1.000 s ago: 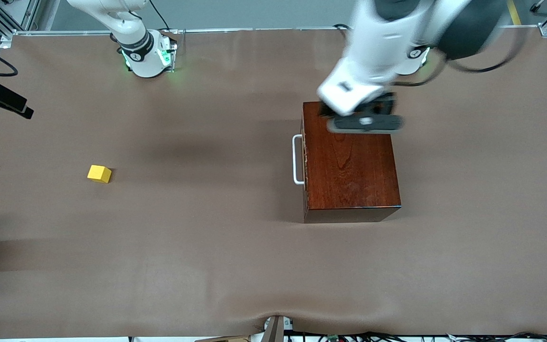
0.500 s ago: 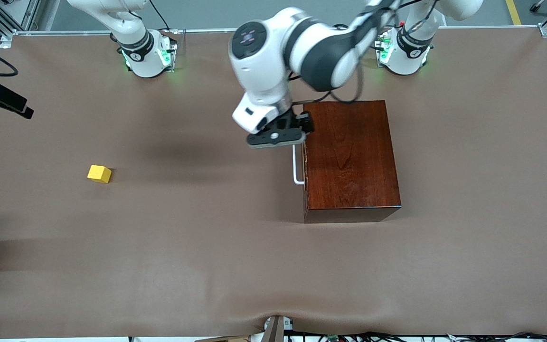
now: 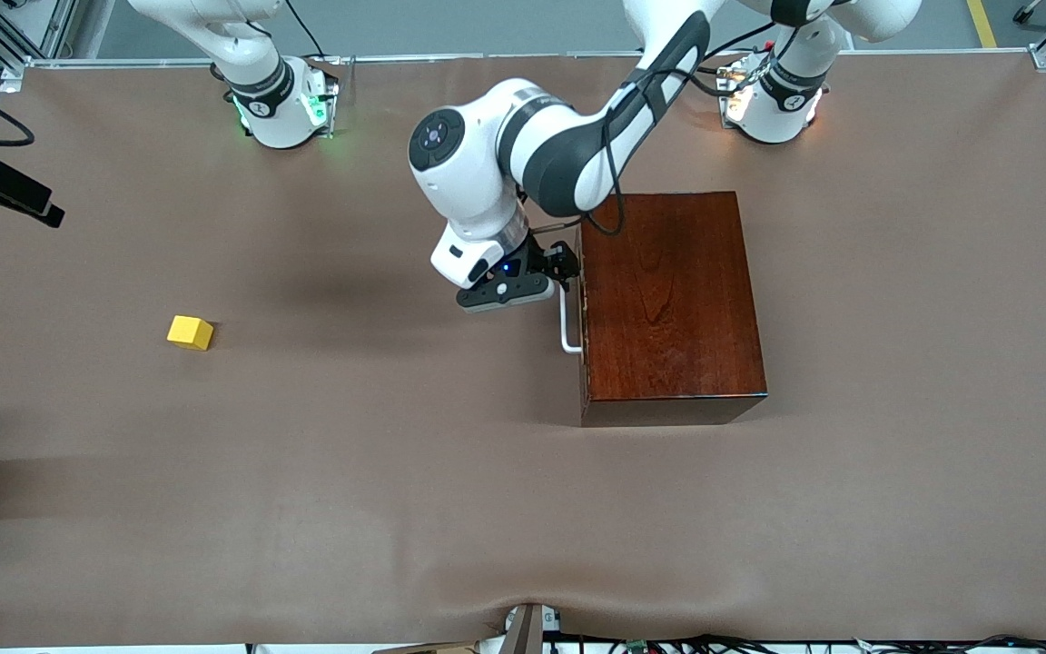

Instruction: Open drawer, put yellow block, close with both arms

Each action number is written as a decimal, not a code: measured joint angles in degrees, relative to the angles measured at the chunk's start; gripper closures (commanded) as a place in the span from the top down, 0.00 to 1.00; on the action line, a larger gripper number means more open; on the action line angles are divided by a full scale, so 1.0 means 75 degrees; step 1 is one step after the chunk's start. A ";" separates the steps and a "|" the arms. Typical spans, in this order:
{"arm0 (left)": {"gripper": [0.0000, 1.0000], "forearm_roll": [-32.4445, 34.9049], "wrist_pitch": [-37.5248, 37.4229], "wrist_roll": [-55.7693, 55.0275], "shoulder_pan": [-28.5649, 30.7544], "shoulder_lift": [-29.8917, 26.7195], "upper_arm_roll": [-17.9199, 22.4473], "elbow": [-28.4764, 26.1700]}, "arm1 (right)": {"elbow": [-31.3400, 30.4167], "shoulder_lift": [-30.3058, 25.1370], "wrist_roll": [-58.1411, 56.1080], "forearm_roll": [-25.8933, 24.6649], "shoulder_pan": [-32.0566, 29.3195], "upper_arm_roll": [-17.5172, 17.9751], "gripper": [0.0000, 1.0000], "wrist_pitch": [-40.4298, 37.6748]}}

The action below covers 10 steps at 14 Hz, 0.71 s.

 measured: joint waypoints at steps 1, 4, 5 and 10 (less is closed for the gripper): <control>1.00 0.0000 0.0010 -0.0074 -0.0001 0.0146 0.0001 0.0000 | 0.0000 0.0000 0.0000 0.0000 0.0000 0.0000 1.00 0.0000; 1.00 0.0005 0.0092 -0.0130 -0.0006 0.0507 0.0001 0.0001 | 0.0000 0.0000 0.0000 0.0000 0.0000 0.0000 1.00 0.0000; 1.00 0.0026 0.0099 -0.0130 -0.0007 0.0575 0.0001 0.0001 | 0.0000 0.0000 0.0000 0.0000 0.0000 0.0000 1.00 0.0000; 1.00 0.0170 0.0100 -0.0130 -0.0028 0.0716 0.0001 0.0001 | 0.0000 0.0000 0.0000 0.0000 0.0000 0.0000 1.00 -0.0001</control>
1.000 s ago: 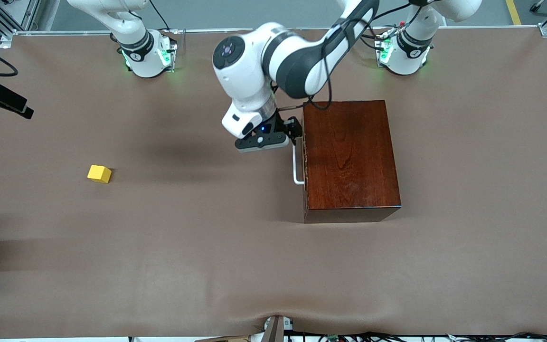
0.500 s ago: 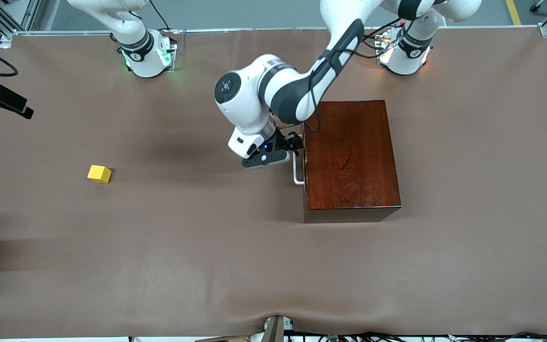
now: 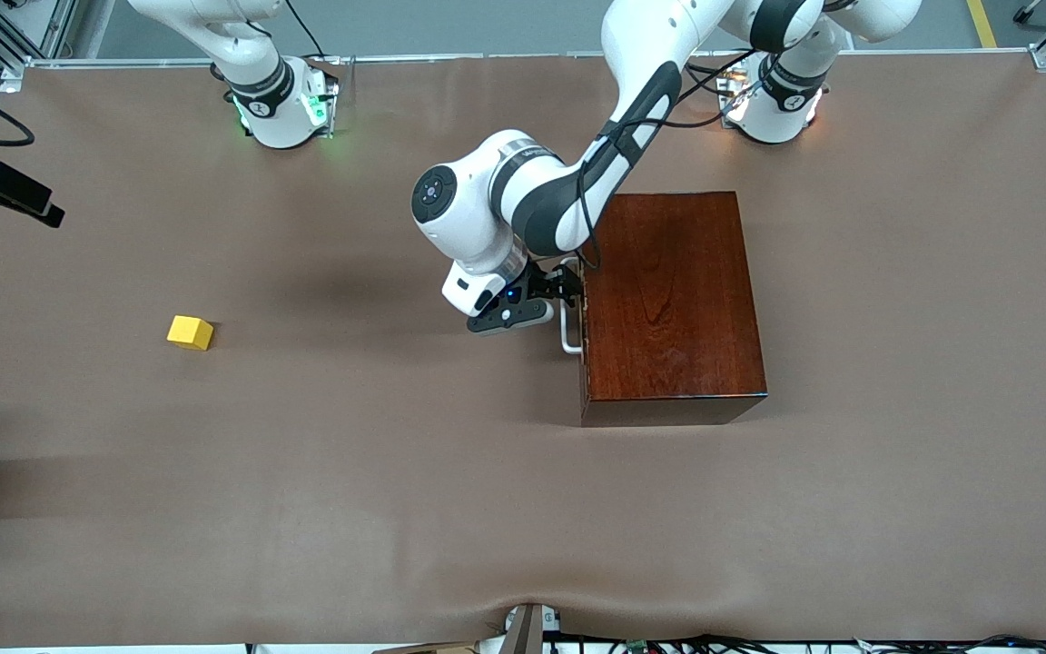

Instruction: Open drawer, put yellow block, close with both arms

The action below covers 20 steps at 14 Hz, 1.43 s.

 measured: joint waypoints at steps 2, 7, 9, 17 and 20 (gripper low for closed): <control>1.00 0.0003 0.0039 0.0000 -0.0008 0.0021 0.0000 0.0000 | 0.0000 0.0000 0.0000 0.0000 0.0000 0.0000 1.00 0.0000; 1.00 0.0004 0.0273 0.0000 -0.0027 0.0046 -0.0007 0.0000 | 0.0000 0.0000 0.0000 0.0000 0.0000 0.0000 1.00 0.0000; 1.00 0.0004 0.0282 0.0000 -0.0028 0.0064 -0.0007 0.0000 | 0.0000 0.0000 0.0000 0.0000 0.0000 0.0000 1.00 0.0000; 1.00 0.0011 0.0323 0.0000 -0.0028 0.0098 -0.0007 0.0000 | 0.0000 0.0000 0.0000 0.0000 0.0000 0.0000 1.00 0.0000; 1.00 0.0011 0.0452 -0.0064 -0.0033 0.0098 -0.0018 -0.0003 | 0.0000 0.0000 0.0000 0.0000 0.0000 0.0000 1.00 0.0000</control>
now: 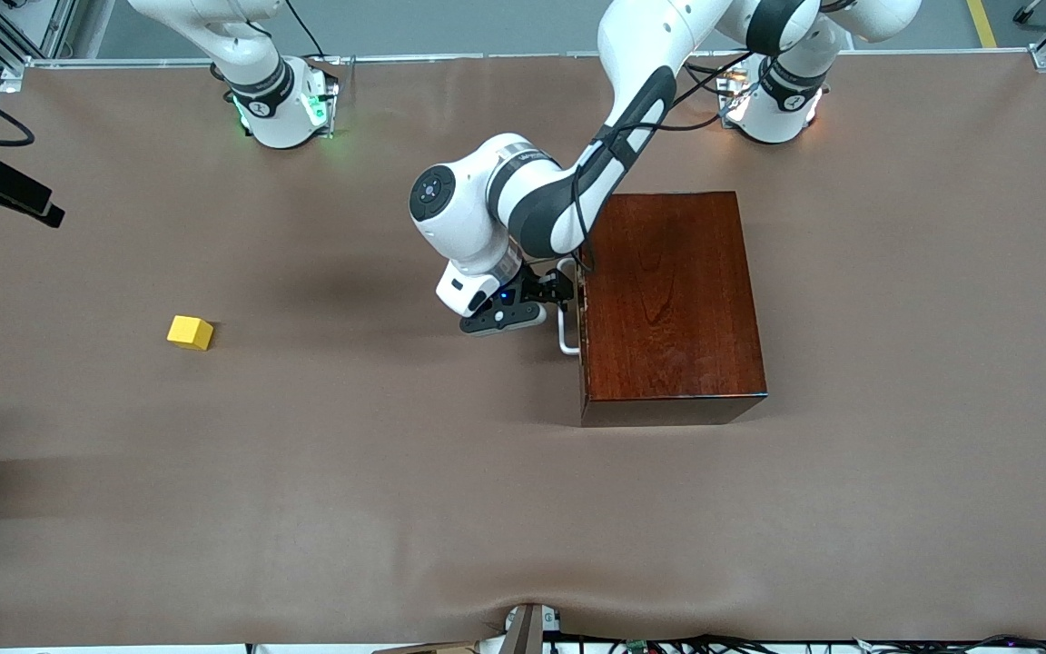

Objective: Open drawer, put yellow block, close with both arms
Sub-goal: 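Pull the drawer open by its handle with the left gripper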

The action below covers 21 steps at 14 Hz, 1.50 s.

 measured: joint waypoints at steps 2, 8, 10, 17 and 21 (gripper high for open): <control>1.00 -0.0005 0.0046 -0.0067 -0.0002 0.0000 -0.0001 -0.0003 | 0.0000 0.0000 0.0000 0.0000 0.0000 0.0000 1.00 0.0000; 1.00 -0.0022 0.0533 -0.0351 -0.0066 -0.0002 -0.0107 0.0004 | 0.0000 0.0000 0.0000 0.0000 0.0000 -0.0001 1.00 0.0000; 1.00 -0.0041 0.0639 -0.0472 -0.0103 -0.0001 -0.0105 0.0005 | 0.0000 0.0000 0.0000 0.0000 0.0000 -0.0001 1.00 0.0000; 1.00 -0.0048 0.1011 -0.0930 -0.0118 -0.0002 -0.0177 0.0004 | 0.0000 0.0021 0.0000 0.0000 -0.0004 -0.0011 1.00 0.0000; 1.00 -0.0048 0.1237 -0.1072 -0.0119 -0.0001 -0.0239 0.0002 | -0.0001 0.0045 0.0000 -0.0002 -0.0005 -0.0012 1.00 0.0000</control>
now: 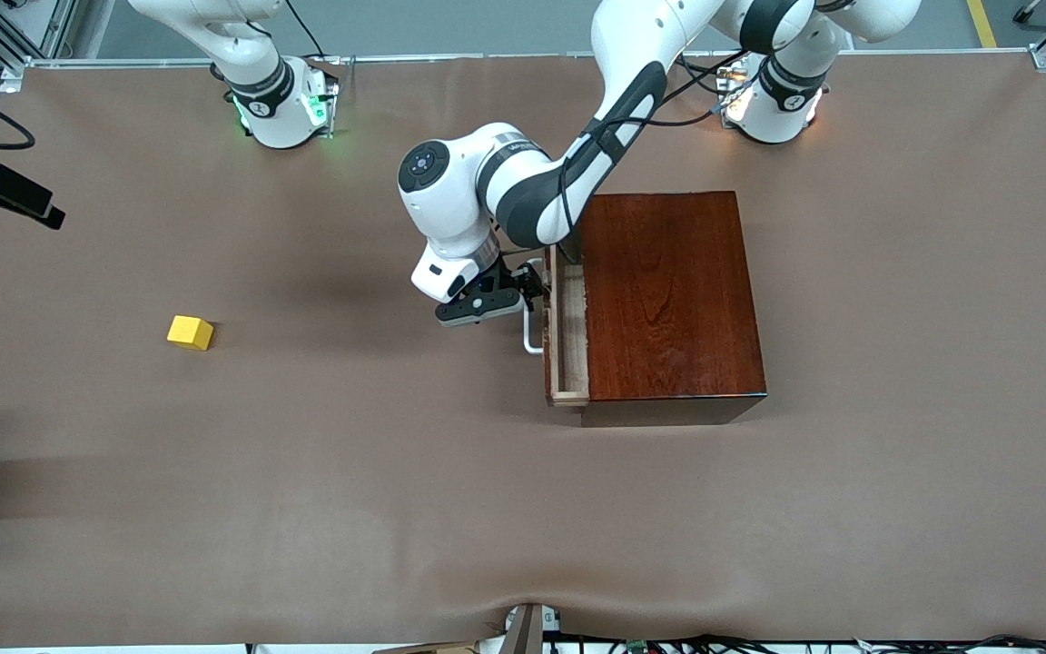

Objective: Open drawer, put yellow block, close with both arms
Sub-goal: 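Pull the drawer open by its handle with the left gripper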

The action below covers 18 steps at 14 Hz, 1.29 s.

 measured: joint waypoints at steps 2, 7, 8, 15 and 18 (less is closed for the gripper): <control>1.00 0.0000 0.0095 -0.0114 0.0001 0.0000 -0.0027 -0.0003 | 0.0000 0.0009 0.0000 -0.0003 -0.0001 -0.0002 1.00 0.0000; 1.00 -0.0006 0.0217 -0.0270 0.0004 0.0000 -0.0047 -0.0018 | 0.0000 0.0010 0.0000 -0.0004 -0.0004 -0.0004 1.00 0.0000; 1.00 -0.0007 0.0232 -0.0302 0.0005 0.0000 -0.0047 -0.0021 | 0.0000 0.0012 0.0000 -0.0004 -0.0004 -0.0004 1.00 0.0000; 1.00 -0.0053 0.0425 -0.0389 -0.0001 0.0000 -0.0077 -0.0036 | -0.0001 0.0038 0.0000 -0.0007 -0.0008 -0.0005 1.00 0.0000; 1.00 -0.0143 0.0649 -0.0432 -0.0002 0.0001 -0.0096 -0.0045 | -0.0001 0.0038 0.0000 -0.0007 -0.0013 -0.0007 1.00 -0.0002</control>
